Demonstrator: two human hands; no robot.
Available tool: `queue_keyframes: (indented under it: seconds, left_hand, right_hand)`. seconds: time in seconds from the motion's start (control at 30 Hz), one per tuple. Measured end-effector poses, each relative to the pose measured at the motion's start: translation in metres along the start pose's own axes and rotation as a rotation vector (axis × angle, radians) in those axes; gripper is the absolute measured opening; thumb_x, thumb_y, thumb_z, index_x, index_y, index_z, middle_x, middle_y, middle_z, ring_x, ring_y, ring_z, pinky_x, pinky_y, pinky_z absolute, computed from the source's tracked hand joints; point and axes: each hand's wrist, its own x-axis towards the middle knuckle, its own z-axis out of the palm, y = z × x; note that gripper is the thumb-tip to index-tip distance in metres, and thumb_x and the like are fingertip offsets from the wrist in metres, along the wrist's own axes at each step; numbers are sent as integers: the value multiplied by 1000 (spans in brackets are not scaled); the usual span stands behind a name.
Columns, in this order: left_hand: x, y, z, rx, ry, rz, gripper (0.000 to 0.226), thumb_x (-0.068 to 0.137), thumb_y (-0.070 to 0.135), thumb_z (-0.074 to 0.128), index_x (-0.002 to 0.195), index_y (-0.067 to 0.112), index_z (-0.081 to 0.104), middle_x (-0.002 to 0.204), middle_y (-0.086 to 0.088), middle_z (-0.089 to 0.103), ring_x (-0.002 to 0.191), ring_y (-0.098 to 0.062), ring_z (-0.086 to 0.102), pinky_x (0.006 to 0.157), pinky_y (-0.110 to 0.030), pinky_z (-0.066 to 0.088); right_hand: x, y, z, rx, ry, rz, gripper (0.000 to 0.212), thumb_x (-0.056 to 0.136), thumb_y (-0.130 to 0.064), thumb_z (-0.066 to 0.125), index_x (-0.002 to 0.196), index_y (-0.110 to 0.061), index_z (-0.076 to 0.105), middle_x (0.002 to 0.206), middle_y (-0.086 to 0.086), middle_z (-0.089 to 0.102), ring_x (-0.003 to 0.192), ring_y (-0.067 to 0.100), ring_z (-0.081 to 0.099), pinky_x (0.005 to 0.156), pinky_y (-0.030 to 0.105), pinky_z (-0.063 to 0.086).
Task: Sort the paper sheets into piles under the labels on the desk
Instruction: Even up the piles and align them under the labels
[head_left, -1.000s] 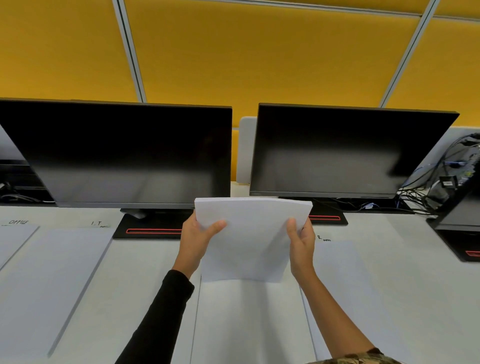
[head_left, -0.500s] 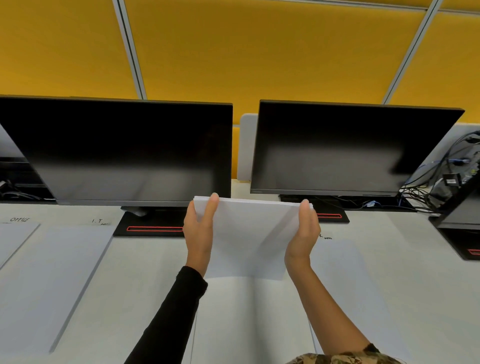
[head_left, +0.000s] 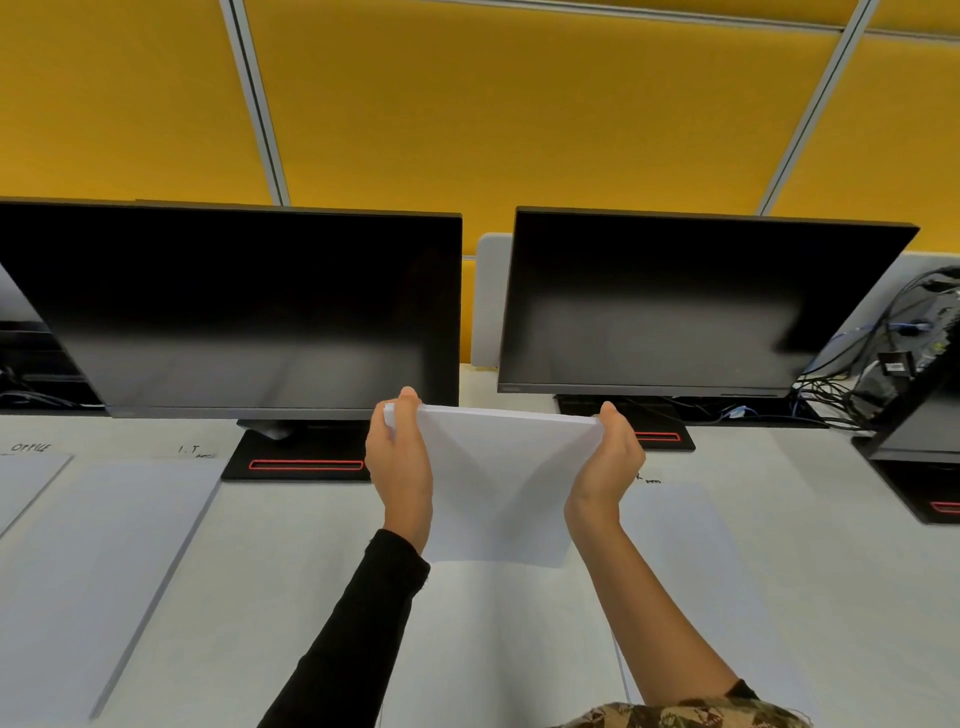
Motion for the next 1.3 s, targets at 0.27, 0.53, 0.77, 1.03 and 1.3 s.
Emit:
queue_keyframes:
  seconds: [0.27,0.53,0.77,1.03,1.3]
  left_hand:
    - [1,4,-3,-22,-38,-54,31,97,38,39,70,23,44,73,1,50,68,-11,50,62,-23,41]
    - [4,5,-3,-10,-55,-76,30,96,40,40,71,24,45,75,1,50,71,-12,51,66,-25,43]
    - [4,5,-3,-12,-58,-64,31,96,39,40,70,23,45,73,1,51,69,-11,50,63,-23,43]
    - [3,-1,-4,-69,-94,-28,35,91,51,42,72,22,46,72,0,50,67,-14,51,63,-27,45]
    - [-5,-39,-24,-74,-209,59,25,95,49,31,94,32,49,87,3,52,79,-12,50,70,-26,44]
  right_hand:
    - [-1,-2,2,27,-1,38,35,94,-28,46,60,-19,44,66,0,47,65,15,47,61,26,38]
    - [1,-3,1,26,-22,51,31,93,-33,46,66,-19,48,71,1,51,69,17,50,60,26,41]
    - [-6,11,-10,28,-143,-199,19,89,-39,38,81,-23,45,75,-10,45,64,-7,49,59,7,43]
    - [2,59,-36,-147,-151,-223,26,102,-13,29,89,-15,51,79,-6,54,61,-12,50,59,5,42]
    - [7,84,-57,-340,-197,-238,22,100,-11,33,91,-9,52,76,-7,55,64,-10,52,58,6,41]
